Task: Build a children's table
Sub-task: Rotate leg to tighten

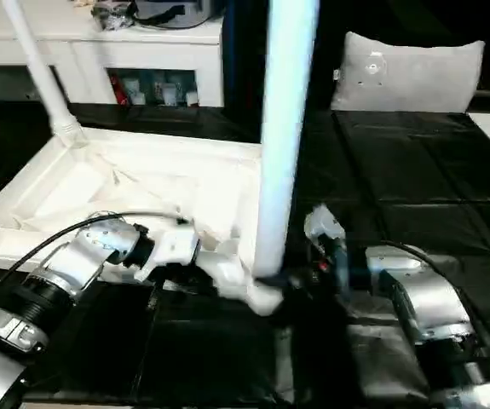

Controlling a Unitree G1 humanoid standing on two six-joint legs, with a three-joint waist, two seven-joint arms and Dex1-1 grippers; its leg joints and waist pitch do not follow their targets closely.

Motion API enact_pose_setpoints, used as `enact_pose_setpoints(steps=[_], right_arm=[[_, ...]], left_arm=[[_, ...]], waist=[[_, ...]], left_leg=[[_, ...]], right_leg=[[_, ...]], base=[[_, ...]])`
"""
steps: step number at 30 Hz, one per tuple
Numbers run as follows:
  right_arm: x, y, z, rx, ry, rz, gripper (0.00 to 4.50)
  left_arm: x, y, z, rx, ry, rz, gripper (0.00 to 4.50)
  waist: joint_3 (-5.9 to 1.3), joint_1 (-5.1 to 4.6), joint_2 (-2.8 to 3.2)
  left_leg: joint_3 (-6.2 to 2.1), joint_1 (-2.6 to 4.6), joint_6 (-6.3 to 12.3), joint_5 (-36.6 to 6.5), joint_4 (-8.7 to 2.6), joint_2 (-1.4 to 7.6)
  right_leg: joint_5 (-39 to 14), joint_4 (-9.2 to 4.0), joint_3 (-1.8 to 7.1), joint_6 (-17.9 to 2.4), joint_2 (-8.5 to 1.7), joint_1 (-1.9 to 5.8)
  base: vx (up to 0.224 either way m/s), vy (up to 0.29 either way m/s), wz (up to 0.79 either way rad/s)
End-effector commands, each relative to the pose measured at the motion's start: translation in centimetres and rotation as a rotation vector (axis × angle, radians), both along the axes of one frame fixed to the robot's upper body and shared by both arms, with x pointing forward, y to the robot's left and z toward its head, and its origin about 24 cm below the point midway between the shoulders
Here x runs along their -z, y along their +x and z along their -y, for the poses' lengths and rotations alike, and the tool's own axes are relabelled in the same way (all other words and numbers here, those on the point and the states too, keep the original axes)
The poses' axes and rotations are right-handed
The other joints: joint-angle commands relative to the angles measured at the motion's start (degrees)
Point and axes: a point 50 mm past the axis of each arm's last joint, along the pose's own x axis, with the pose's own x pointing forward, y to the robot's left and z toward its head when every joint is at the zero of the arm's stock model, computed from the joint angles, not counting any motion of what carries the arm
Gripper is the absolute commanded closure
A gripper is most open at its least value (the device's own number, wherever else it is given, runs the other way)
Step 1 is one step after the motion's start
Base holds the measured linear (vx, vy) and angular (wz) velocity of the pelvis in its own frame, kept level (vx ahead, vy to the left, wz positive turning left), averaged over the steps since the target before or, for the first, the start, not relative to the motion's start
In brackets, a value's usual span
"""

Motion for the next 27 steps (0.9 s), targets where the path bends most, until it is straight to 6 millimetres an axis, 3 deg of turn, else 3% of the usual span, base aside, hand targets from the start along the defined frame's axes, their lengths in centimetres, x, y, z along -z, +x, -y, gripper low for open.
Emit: enact_pose_setpoints(steps=[1, 3, 4, 7, 9, 10, 11, 13, 16, 19, 23, 26, 27], right_arm=[[-0.1, 1.3, -1.2, 0.148, 0.009, 0.011, 2.42], [0.1, 2.2, -1.6, 0.274, 0.019, -0.004, 2.43], [0.2, 2.7, -1.8, 0.342, 0.010, -0.008, 2.45], [0.7, 3.6, -2.2, 0.485, -0.024, -0.033, 2.45], [0.9, 4.6, -2.8, 0.592, -0.023, -0.029, 2.45], [0.9, 4.8, -3.0, 0.621, -0.017, -0.024, 2.45], [0.8, 5.0, -3.2, 0.629, -0.014, -0.005, 2.45], [0.6, 5.1, -3.4, 0.628, 0.003, 0.016, 1.77], [0.3, 5.0, -3.5, 0.607, 0.027, 0.040, 1.71], [0.0, 4.8, -3.3, 0.584, 0.030, 0.067, 1.33], [-0.3, 4.3, -2.0, 0.529, 0.019, 0.110, 0.92], [-0.5, 4.1, -1.3, 0.504, 0.014, 0.122, 0.73], [-0.5, 4.0, -1.0, 0.495, 0.013, 0.127, 0.48]], left_arm=[[0.2, -0.2, 2.1, -0.050, -0.035, -0.009, 4.50], [0.0, 0.3, 2.9, -0.142, -0.058, -0.006, 4.50], [0.0, 0.6, 3.3, -0.198, -0.067, 0.000, 4.50], [-0.2, 1.3, 4.3, -0.315, -0.088, 0.003, 4.50], [-0.6, 2.0, 5.6, -0.434, -0.121, 0.011, 4.50], [-0.7, 2.2, 6.0, -0.467, -0.127, 0.013, 4.50], [-0.8, 2.3, 6.4, -0.496, -0.132, 0.020, 4.50], [-1.0, 2.5, 6.7, -0.521, -0.135, 0.030, 4.50], [-1.1, 2.5, 6.7, -0.514, -0.128, 0.055, 4.50], [-1.1, 2.5, 6.3, -0.485, -0.126, 0.075, 4.50], [-0.9, 2.2, 5.4, -0.441, -0.105, 0.080, 4.50], [-0.7, 2.1, 5.0, -0.405, -0.096, 0.089, 4.50], [-0.6, 2.1, 4.8, -0.396, -0.092, 0.086, 4.50]], waist=[[-3.23, -0.72, -1.17], [-3.20, -1.65, -1.35], [-3.17, -2.24, -1.14], [-3.31, -3.67, -1.08], [-3.32, -4.88, -1.04], [-3.62, -4.98, -1.07], [-3.86, -5.00, -1.16], [-3.91, -5.14, -1.12], [-4.41, -4.80, -1.09], [-4.60, -4.21, -1.04], [-4.56, -3.33, -0.89], [-4.36, -3.04, -0.82], [-4.27, -3.01, -0.82]], left_leg=[[-1.20, 0.32, 0.75, -13.17, -4.43, 2.78], [-1.46, -0.10, 0.58, -13.93, -4.38, 2.51], [-1.66, -0.02, 0.18, -14.95, -4.26, 2.51], [-1.90, 0.03, 0.06, -16.52, -4.14, 2.45], [-1.83, -0.47, 0.72, -16.40, -4.00, 2.32], [-1.74, -0.05, 0.95, -15.76, -3.72, 2.12], [-1.74, -0.21, 1.30, -14.71, -3.78, 2.15], [-1.70, -0.97, 3.32, -11.91, -4.15, 2.55], [-1.63, -1.17, 5.10, -7.68, -3.92, 2.85], [-1.27, -1.27, 7.34, -3.66, -3.64, 2.76], [-1.12, -0.95, 8.28, -2.90, -3.59, 2.91], [-1.13, -0.78, 7.41, -4.74, -3.81, 3.12], [-1.11, -0.72, 6.85, -5.65, -3.90, 3.16]], right_leg=[[-31.99, -5.73, 3.15, -4.35, -4.02, 2.79], [-34.68, -6.20, 2.67, -2.01, -3.90, 3.08], [-35.68, -6.53, 2.23, -1.39, -3.82, 2.87], [-34.84, -6.72, 1.97, -1.45, -3.74, 2.79], [-34.17, -6.77, 1.77, -1.51, -3.67, 2.93], [-33.75, -7.20, 1.71, -1.59, -3.79, 2.77], [-31.90, -6.81, 1.88, -2.15, -3.88, 2.94], [-25.82, -6.01, 2.39, -4.28, -3.59, 3.24], [-18.69, -4.85, 2.91, -7.31, -3.65, 3.35], [-12.02, -3.75, 3.27, -10.58, -3.69, 3.62], [-11.45, -3.70, 3.30, -10.72, -3.67, 3.52], [-13.44, -3.94, 3.33, -10.43, -3.61, 3.45], [-14.51, -4.07, 3.38, -10.30, -3.61, 3.39]], base=[[0.000, 0.000, 0.00], [0.000, 0.000, 0.00], [0.000, 0.000, 0.00], [0.000, 0.000, 0.00], [0.000, 0.000, 0.00], [0.000, 0.000, 0.00], [0.000, 0.000, 0.00], [0.000, 0.000, 0.00], [0.000, 0.000, 0.00], [0.000, 0.000, 0.00], [0.000, 0.000, 0.00], [0.000, 0.000, 0.00], [0.000, 0.000, 0.00]])
